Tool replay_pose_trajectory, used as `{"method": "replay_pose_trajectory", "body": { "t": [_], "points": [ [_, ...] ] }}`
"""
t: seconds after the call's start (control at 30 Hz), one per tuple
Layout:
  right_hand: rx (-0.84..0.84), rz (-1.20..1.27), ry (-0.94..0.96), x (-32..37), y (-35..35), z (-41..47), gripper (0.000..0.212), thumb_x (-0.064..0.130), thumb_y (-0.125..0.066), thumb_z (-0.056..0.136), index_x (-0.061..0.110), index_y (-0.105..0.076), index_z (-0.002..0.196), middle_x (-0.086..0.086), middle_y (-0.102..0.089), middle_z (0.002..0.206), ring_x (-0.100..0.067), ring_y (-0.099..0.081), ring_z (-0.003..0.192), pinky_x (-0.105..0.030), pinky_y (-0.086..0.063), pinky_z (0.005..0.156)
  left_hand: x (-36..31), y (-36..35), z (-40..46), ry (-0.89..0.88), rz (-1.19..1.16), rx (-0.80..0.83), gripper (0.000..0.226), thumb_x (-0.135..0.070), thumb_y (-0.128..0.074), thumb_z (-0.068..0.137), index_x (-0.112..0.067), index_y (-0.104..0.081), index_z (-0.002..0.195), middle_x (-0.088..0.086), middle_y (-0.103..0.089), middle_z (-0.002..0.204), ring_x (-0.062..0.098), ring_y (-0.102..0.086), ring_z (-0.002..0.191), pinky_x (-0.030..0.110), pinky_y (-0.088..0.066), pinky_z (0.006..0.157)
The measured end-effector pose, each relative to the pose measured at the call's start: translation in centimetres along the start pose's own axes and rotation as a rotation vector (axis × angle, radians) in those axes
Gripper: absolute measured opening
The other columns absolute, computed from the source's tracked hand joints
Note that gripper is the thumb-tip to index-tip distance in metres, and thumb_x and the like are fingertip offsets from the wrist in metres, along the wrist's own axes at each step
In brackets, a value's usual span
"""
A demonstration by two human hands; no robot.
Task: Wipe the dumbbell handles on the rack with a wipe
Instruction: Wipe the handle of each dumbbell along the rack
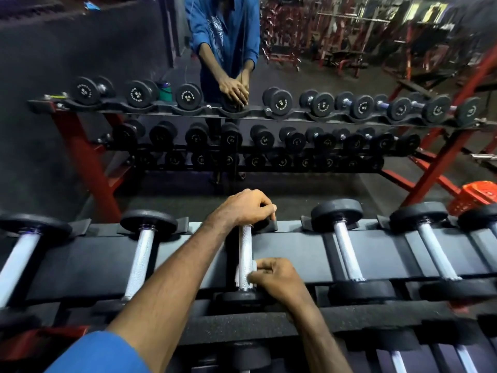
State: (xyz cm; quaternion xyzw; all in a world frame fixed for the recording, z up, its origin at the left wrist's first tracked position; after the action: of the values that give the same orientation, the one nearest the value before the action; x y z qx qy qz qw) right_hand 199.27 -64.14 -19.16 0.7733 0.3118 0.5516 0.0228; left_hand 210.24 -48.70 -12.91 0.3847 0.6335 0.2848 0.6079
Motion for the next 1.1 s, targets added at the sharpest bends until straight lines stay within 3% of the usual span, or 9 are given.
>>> {"method": "replay_pose_trajectory", "body": {
  "t": [0.1,0.2,0.3,0.43,0.5,0.63,0.83,1.0,1.1],
  "points": [
    [-0.074,-0.085,0.134,1.3,0.5,0.4,0.038,0.027,-0.05,0.07,0.001,-0.07,0.09,0.009,-0.053,0.062,-0.008,-0.047,0.056,-0.032,-0.039,0.057,-0.5,0.0,0.1,-0.008,0.026,-0.003,0.03,-0.045,-0.058,0.101,-0.038,-0.082,0.084,-0.022,-0.064,0.058,0.006,-0.063,0.072,0.028,-0.041,0.065],
    [-0.168,-0.119,0.1,1.0,0.7,-0.9,0.019,0.013,-0.061,0.081,0.025,-0.076,0.076,0.013,-0.073,0.069,-0.003,-0.067,0.063,-0.024,-0.052,0.062,-0.1,0.0,0.1,0.001,0.006,-0.003,0.031,-0.046,-0.058,0.1,-0.041,-0.082,0.081,-0.019,-0.072,0.073,0.001,-0.062,0.073,0.029,-0.043,0.07],
    [-0.273,-0.167,0.16,1.4,-0.2,-1.5,0.005,0.02,-0.075,0.076,0.024,-0.072,0.079,0.008,-0.073,0.076,-0.003,-0.067,0.067,-0.028,-0.056,0.065,-0.1,-0.1,0.1,0.01,-0.002,-0.003,0.032,-0.046,-0.058,0.101,-0.042,-0.081,0.08,-0.021,-0.072,0.073,-0.002,-0.06,0.073,0.03,-0.042,0.07],
    [-0.345,-0.194,0.225,4.1,-0.8,0.7,0.01,0.028,-0.074,0.076,0.025,-0.065,0.076,0.006,-0.067,0.085,-0.003,-0.063,0.07,-0.032,-0.055,0.067,-0.3,0.1,0.1,0.008,0.017,0.001,0.03,-0.046,-0.058,0.101,-0.04,-0.083,0.086,-0.019,-0.071,0.07,0.001,-0.063,0.077,0.03,-0.043,0.069],
    [-0.345,-0.21,0.215,4.3,-1.1,0.8,0.009,0.025,-0.07,0.076,0.023,-0.062,0.073,0.005,-0.067,0.079,-0.005,-0.062,0.066,-0.031,-0.054,0.064,-0.2,0.1,0.0,0.014,0.007,0.01,0.031,-0.044,-0.057,0.102,-0.038,-0.083,0.086,-0.028,-0.064,0.06,-0.002,-0.059,0.071,0.029,-0.04,0.067],
    [-0.125,-0.17,0.108,2.3,-1.7,-1.2,0.011,0.014,-0.076,0.075,0.016,-0.067,0.069,0.01,-0.065,0.055,-0.001,-0.057,0.05,-0.024,-0.05,0.055,0.2,0.3,-0.2,0.001,-0.018,0.0,0.032,-0.043,-0.057,0.103,-0.038,-0.083,0.084,-0.035,-0.062,0.06,-0.007,-0.055,0.068,0.029,-0.039,0.068],
    [-0.356,-0.164,0.196,5.6,0.1,1.8,0.023,0.035,-0.079,0.071,0.025,-0.061,0.081,0.005,-0.069,0.081,-0.013,-0.066,0.073,-0.041,-0.055,0.065,-0.5,0.0,0.2,-0.009,0.018,0.015,0.029,-0.046,-0.057,0.098,-0.042,-0.082,0.084,-0.023,-0.073,0.072,0.001,-0.064,0.079,0.03,-0.046,0.074],
    [-0.332,-0.088,0.125,2.6,-1.2,-1.3,0.026,0.031,-0.087,0.074,0.023,-0.063,0.082,0.003,-0.071,0.077,-0.016,-0.07,0.071,-0.042,-0.059,0.067,0.8,0.1,0.1,-0.009,-0.018,-0.012,0.03,-0.048,-0.057,0.1,-0.042,-0.083,0.084,-0.02,-0.077,0.088,0.003,-0.064,0.086,0.033,-0.05,0.081],
    [-0.363,-0.078,0.13,2.6,-1.2,-0.7,0.028,0.03,-0.089,0.075,0.023,-0.063,0.083,0.005,-0.07,0.075,-0.012,-0.068,0.069,-0.04,-0.058,0.067,0.4,0.2,-0.3,-0.007,-0.024,-0.014,0.032,-0.045,-0.058,0.102,-0.038,-0.083,0.084,-0.026,-0.067,0.062,-0.001,-0.058,0.069,0.031,-0.043,0.071]
  ]
}}
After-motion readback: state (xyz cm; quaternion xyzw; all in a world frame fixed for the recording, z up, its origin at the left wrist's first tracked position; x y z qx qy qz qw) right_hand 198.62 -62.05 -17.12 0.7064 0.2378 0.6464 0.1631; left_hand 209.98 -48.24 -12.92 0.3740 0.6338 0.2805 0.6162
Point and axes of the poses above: each hand's wrist, its own z-axis towards the middle knuckle, its own y-axis out of the back of the hand, x = y × z, the point moved 3 cm from there along z, towards the middle knuckle
